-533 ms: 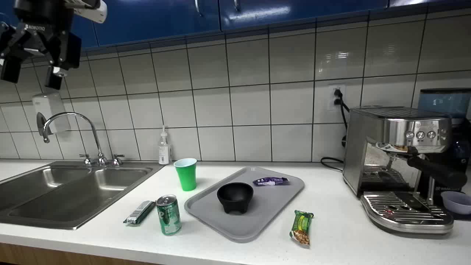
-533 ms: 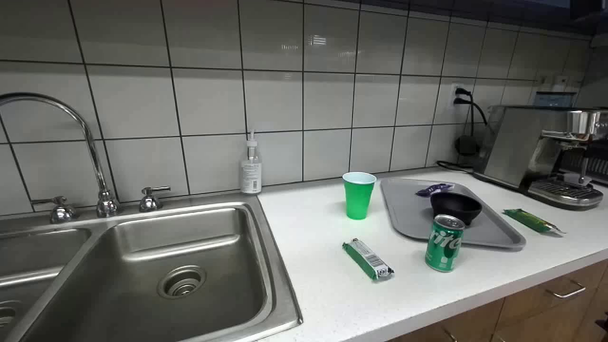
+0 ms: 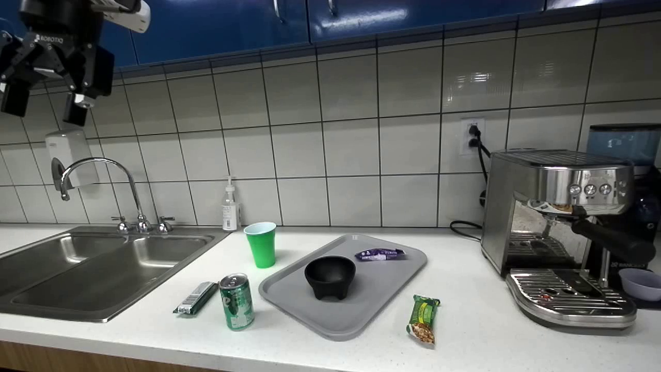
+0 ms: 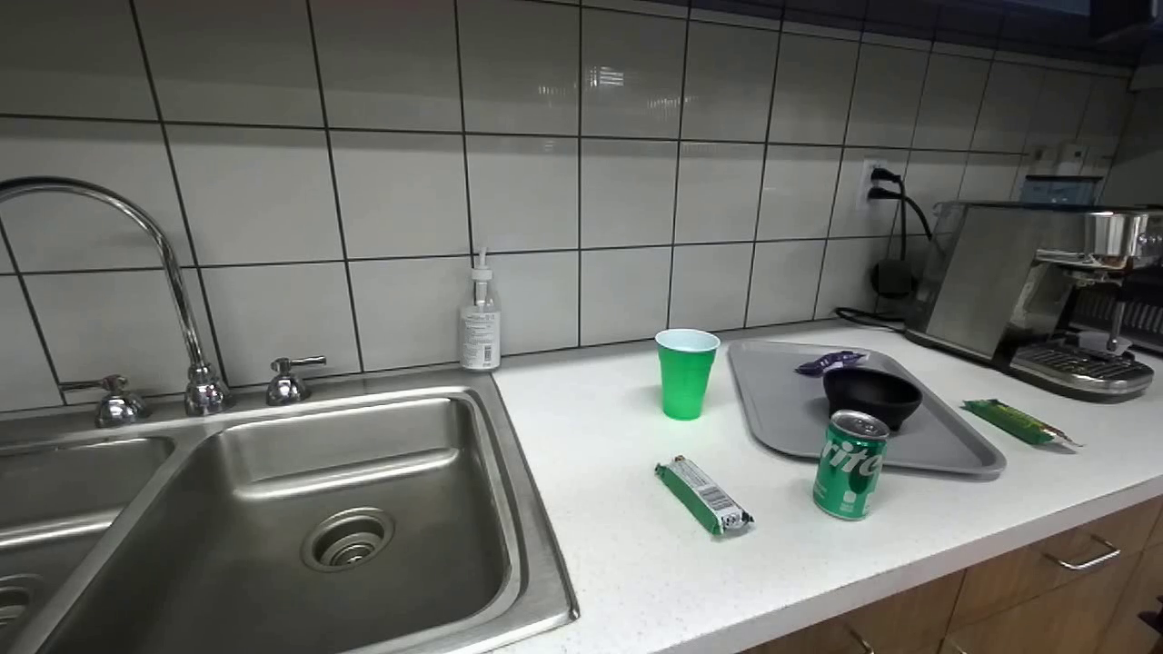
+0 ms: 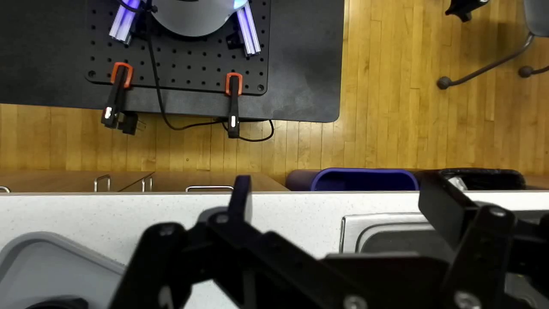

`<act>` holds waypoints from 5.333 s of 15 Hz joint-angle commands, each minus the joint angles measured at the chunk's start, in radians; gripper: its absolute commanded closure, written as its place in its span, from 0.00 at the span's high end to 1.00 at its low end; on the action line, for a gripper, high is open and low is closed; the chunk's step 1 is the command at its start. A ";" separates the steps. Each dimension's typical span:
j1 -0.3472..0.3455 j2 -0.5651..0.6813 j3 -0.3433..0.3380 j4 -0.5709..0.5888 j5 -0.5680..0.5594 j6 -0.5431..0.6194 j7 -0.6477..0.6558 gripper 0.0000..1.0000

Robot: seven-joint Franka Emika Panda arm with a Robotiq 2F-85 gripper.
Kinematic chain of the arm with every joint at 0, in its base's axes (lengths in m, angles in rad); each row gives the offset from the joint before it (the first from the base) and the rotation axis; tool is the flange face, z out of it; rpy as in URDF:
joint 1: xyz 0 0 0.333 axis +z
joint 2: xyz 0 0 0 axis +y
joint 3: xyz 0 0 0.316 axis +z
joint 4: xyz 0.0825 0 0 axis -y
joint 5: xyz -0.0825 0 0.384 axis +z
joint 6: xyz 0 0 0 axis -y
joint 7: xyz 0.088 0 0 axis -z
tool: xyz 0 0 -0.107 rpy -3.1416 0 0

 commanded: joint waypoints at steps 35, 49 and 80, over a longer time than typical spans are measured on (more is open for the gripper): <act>-0.186 0.354 -0.171 -0.133 -0.247 0.610 -0.244 1.00; -0.314 0.767 -0.243 0.055 -0.165 0.904 -0.255 1.00; -0.389 1.010 -0.221 0.216 -0.095 1.004 -0.202 1.00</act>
